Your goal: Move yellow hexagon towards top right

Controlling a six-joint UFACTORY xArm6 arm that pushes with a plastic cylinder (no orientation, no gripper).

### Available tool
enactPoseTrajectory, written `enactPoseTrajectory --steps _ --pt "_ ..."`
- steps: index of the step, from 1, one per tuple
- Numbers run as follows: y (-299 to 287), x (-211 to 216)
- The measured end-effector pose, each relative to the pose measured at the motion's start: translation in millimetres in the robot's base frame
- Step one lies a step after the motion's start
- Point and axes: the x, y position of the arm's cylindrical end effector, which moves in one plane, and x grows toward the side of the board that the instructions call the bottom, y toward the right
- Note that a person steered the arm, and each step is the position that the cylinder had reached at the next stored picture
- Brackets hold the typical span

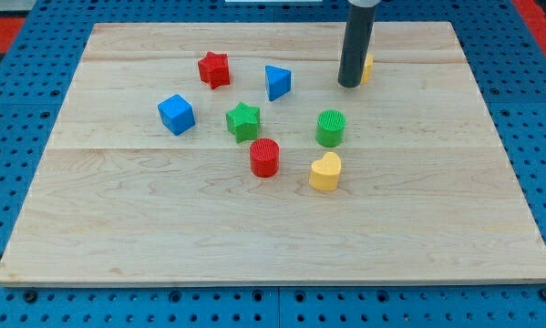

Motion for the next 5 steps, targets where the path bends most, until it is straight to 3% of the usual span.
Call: enactPoseTrajectory --steps 5 --pt "48 -75"
